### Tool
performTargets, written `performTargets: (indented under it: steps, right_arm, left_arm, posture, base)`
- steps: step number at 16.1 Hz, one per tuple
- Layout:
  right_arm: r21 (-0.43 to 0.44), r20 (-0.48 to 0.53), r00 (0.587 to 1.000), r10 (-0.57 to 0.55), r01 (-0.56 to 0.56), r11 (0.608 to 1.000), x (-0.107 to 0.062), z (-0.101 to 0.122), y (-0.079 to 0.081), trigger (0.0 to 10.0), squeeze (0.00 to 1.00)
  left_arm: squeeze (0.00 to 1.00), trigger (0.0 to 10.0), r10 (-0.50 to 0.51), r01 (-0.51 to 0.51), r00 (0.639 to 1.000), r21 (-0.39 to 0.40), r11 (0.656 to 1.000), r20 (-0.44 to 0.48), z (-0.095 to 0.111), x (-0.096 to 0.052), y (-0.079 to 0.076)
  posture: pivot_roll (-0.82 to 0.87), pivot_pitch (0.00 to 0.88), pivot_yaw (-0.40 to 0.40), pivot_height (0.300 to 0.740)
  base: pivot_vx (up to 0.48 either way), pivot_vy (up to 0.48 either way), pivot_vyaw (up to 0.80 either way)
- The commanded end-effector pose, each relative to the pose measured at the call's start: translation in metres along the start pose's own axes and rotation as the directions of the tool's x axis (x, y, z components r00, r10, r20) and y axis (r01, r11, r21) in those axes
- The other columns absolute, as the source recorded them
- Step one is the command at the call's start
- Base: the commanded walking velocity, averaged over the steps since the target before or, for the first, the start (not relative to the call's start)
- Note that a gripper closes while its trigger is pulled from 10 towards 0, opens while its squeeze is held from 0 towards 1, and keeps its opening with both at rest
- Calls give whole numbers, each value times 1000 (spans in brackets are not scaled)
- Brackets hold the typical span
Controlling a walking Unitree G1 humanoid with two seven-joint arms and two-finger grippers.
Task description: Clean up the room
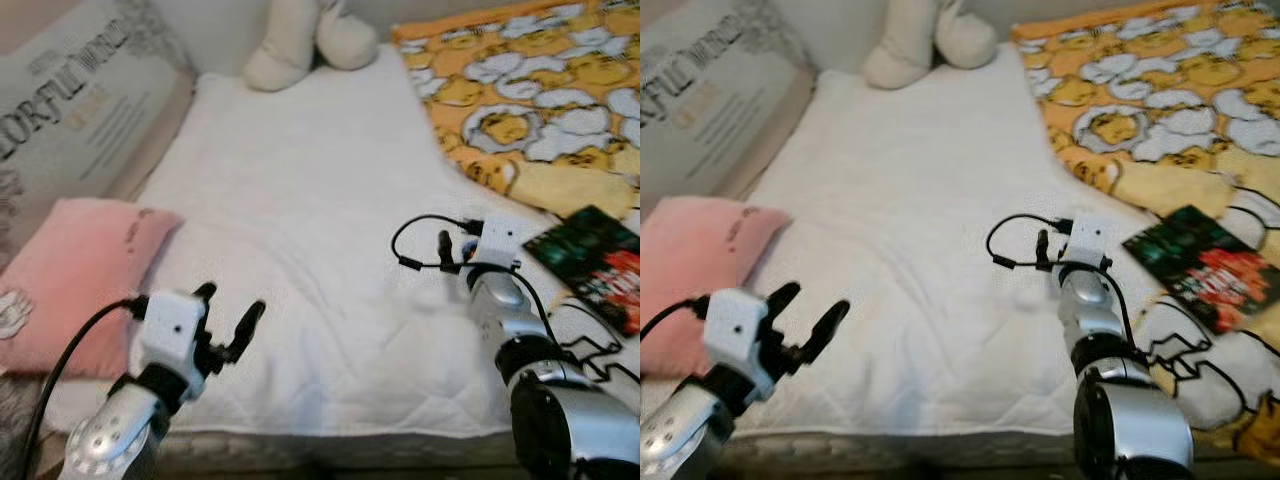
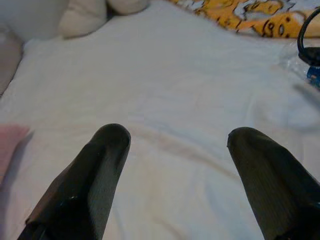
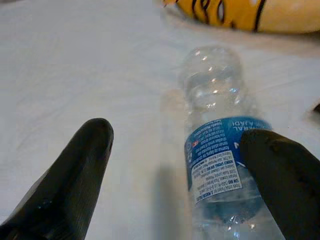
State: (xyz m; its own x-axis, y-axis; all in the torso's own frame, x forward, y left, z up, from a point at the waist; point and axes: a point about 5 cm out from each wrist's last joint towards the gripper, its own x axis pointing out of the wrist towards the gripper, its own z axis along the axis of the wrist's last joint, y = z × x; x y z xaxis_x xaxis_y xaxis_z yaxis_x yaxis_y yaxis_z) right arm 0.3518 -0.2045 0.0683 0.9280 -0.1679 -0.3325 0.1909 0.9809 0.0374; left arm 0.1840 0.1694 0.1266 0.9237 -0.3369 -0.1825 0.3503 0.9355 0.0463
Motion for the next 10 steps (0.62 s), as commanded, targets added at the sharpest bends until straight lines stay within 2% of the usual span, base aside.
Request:
performTargets:
  steps: [1,3,6,10]
  right_arm:
    - [26,-26,1000,-7,8,1000,0,-3,5,10000,0]
    - [-8,-14,998,-65,65,998,0,-1,0,10000,0]
    - [-45,28,996,-80,81,996,1,4,-3,10000,0]
    - [-44,21,991,-131,132,990,0,1,-14,10000,0]
  left_arm:
    - [0,10000,17,-17,1000,16,1000,0,5,-5,4]
    - [0,10000,23,-22,1000,13,1000,-6,6,-7,5]
    - [0,10000,25,-25,999,7,1000,-21,5,-9,3]
    - [0,10000,13,-13,1000,2,1000,-27,6,-6,2]
  posture:
    - [95,70,228,731]
    - [103,75,225,731]
    - [95,78,228,731]
    - [84,78,235,731]
  base:
    - [0,0,0]
    - [0,0,0]
    - [0,0,0]
    - [0,0,0]
